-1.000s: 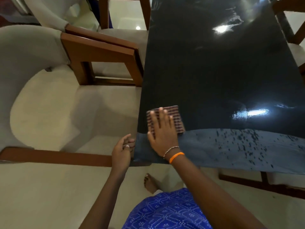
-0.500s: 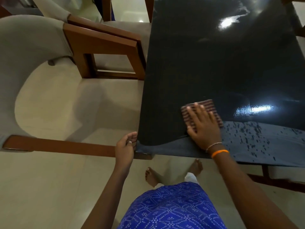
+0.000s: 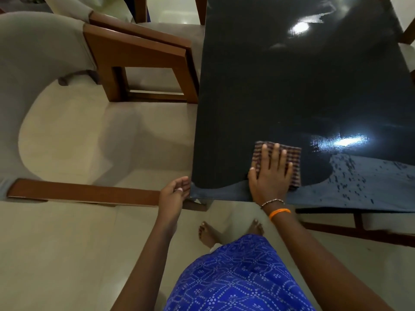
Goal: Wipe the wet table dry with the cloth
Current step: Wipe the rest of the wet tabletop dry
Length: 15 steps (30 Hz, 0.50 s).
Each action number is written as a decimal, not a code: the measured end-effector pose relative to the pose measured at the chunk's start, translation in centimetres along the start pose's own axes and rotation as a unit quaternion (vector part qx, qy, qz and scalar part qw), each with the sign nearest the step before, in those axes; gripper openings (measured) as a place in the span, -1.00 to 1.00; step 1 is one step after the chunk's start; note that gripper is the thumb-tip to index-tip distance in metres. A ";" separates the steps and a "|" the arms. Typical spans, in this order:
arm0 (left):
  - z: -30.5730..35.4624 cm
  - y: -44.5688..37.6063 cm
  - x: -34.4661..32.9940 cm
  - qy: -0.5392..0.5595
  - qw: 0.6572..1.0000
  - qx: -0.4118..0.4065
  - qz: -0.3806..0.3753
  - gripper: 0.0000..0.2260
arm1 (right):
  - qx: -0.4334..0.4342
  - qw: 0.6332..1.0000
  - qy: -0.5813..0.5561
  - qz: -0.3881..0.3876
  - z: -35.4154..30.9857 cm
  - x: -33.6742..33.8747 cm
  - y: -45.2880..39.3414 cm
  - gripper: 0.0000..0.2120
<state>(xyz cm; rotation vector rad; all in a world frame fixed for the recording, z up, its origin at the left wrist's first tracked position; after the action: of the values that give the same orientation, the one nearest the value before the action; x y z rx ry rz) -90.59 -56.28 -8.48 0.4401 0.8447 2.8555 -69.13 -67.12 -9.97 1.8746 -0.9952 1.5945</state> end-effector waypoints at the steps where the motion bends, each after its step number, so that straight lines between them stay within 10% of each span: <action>1: -0.3 0.2 0.3 0.008 1.000 0.007 -0.002 -0.71 | 0.025 1.000 -0.001 -0.007 -1.7 -0.3 1.1 -0.34; 9: -2.7 1.6 1.7 -0.001 0.998 0.025 0.064 -0.65 | 0.284 0.956 -0.030 -0.068 -14.0 -1.8 9.1 -0.36; 15: -4.3 4.1 1.7 -0.055 0.997 0.015 0.049 -0.66 | 0.421 0.906 -0.006 -0.042 -10.9 -1.2 8.8 -0.40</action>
<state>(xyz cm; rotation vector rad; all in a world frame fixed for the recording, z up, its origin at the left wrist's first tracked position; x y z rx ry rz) -93.68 -61.50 -9.27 0.6525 0.8703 2.8786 -82.84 -64.09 -9.79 2.4019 -0.1840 2.1625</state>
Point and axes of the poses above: each hand's wrist, its own y-axis away from the middle knuckle, its own x-axis out of the back of the hand, z = x × y, the point moved 3 cm from there along -y, towards the middle knuckle, and after that the axes turned 12 degrees about z, right-handed, at the moved point
